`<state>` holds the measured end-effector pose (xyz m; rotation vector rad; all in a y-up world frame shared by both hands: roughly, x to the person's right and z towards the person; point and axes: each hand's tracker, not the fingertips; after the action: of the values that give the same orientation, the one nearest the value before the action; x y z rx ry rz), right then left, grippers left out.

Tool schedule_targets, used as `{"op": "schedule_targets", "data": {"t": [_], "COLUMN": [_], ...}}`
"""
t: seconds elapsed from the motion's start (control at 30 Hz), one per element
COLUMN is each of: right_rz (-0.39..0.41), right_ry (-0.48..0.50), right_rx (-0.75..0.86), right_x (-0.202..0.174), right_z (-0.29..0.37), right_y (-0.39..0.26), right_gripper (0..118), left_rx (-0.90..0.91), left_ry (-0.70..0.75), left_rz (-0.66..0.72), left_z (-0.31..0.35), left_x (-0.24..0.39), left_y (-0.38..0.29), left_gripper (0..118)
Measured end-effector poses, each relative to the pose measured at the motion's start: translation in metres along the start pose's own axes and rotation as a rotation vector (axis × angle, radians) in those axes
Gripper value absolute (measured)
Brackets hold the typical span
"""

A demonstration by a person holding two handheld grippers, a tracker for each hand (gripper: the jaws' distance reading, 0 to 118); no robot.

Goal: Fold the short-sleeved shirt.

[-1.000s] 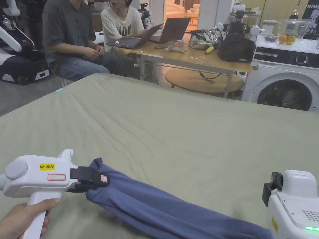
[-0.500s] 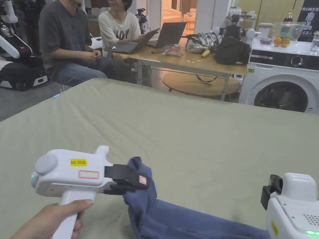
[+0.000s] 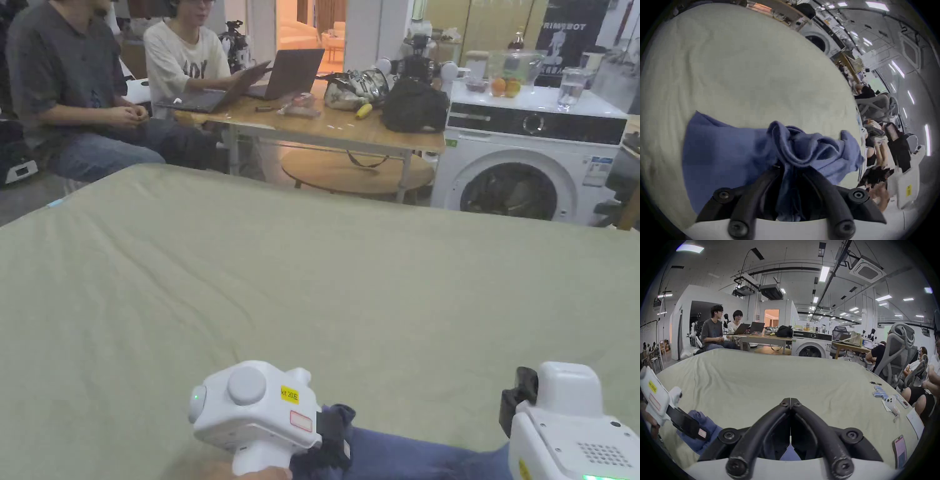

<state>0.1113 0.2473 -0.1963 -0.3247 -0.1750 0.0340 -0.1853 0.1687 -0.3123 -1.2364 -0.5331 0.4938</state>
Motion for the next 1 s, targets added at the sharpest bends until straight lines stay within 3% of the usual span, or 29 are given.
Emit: {"op": "schedule_targets", "data": {"t": [0.1,0.23,0.4,0.47,0.53,0.57,0.7,0.83,1.0], "right_rz": [-0.001,-0.003,0.009,0.001,-0.004,-0.006,-0.006,-0.003,-0.010], "right_ry": [-0.006,0.000,0.004,0.010,0.010,0.011,0.013,0.011,0.005], "right_rx": [-0.005,-0.009,0.001,0.001,0.002,0.002,-0.002,-0.006,-0.006], "right_x": [0.002,0.003,0.001,0.002,0.003,0.003,0.005,0.007,0.011], "right_z": [0.000,0.000,0.004,0.005,0.006,0.006,0.006,0.006,0.007], "right_y": [-0.001,-0.001,0.001,0.002,0.002,0.001,0.000,-0.002,-0.004], "right_gripper": [0,0,0,0,0,0,0,0,0], "left_rx": [0.004,-0.008,0.046,0.105,0.148,0.164,0.083,-0.075,-0.049], "left_ry": [-0.038,-0.123,-0.239,-0.273,-0.225,-0.192,0.040,-0.045,-0.227], "left_rz": [0.014,0.031,0.005,-0.027,-0.049,-0.052,-0.100,-0.076,-0.024], "left_z": [0.002,0.021,0.063,0.076,0.081,0.080,0.050,0.011,-0.010], "left_x": [0.000,0.008,0.016,0.017,0.016,0.014,0.011,0.008,0.016], "left_y": [-0.006,-0.005,-0.004,-0.002,-0.002,0.001,-0.002,-0.017,-0.028], "left_gripper": [14,50,50,45,17,9,4,3,3]}}
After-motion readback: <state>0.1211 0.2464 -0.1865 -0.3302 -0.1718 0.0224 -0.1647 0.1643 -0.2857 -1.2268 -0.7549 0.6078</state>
